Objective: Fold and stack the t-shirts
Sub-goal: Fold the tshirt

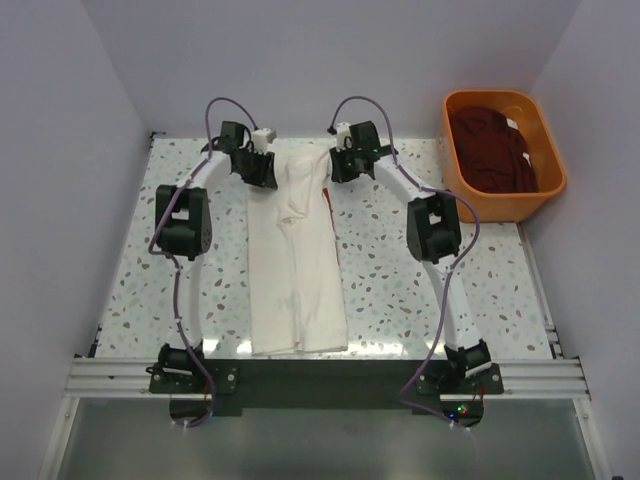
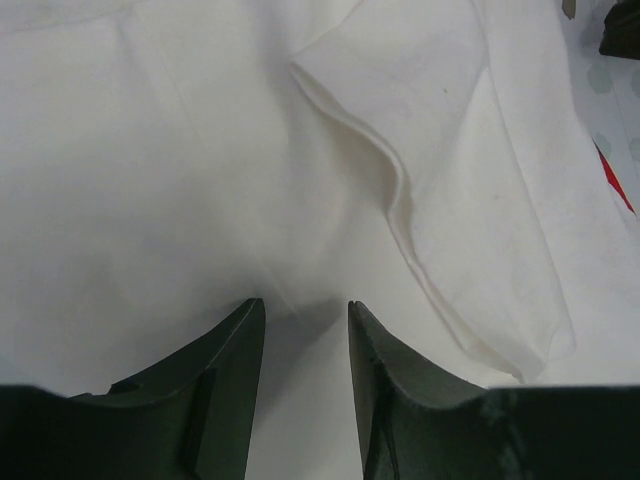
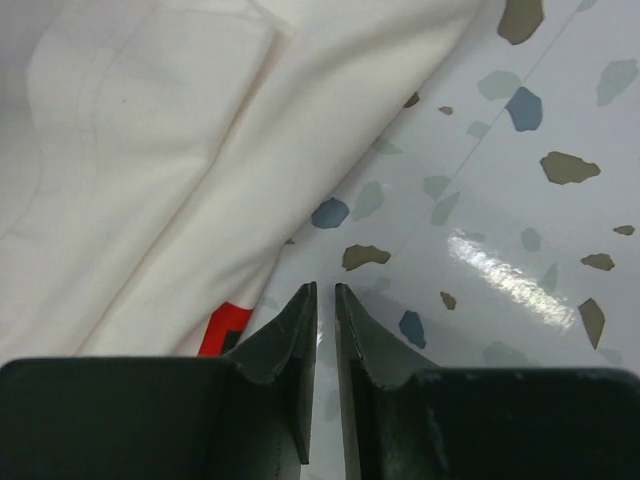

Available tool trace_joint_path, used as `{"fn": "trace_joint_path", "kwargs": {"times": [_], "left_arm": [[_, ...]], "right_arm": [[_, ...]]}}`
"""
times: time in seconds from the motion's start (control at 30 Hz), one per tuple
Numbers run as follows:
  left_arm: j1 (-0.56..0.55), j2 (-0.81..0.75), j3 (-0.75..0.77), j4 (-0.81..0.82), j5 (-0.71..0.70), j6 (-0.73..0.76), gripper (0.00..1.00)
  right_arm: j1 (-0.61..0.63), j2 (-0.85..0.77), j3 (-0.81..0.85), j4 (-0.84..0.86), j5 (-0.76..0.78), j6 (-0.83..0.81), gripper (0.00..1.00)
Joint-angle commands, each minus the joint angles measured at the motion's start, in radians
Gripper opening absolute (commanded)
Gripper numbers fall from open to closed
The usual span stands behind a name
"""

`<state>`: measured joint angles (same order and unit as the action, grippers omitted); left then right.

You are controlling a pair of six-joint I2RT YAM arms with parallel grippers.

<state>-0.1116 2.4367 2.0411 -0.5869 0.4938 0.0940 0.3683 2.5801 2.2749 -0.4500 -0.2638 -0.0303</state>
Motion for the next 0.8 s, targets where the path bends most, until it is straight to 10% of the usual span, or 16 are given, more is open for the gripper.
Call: {"fn": "trace_joint_path", "kwargs": {"times": [0.0, 0.23, 0.77], "left_arm": [[0.02, -0.135, -0.105, 0.094, 0.026, 0.001, 0.45], [0.021, -0.341, -0.26, 0.032, 0.035, 0.065, 0.47], [0.023, -0.211, -0.326, -0.018, -0.08, 0.066, 0.42]], "right_arm": [[0.021, -0.153, -0.027, -0.024, -0.115, -0.039, 0.17], [0.089, -0.239, -0.181, -0.042, -0.189, -0.034, 0.16], [0.089, -0.109, -0.176, -0.078, 0.113, -0.052, 0.09]]}}
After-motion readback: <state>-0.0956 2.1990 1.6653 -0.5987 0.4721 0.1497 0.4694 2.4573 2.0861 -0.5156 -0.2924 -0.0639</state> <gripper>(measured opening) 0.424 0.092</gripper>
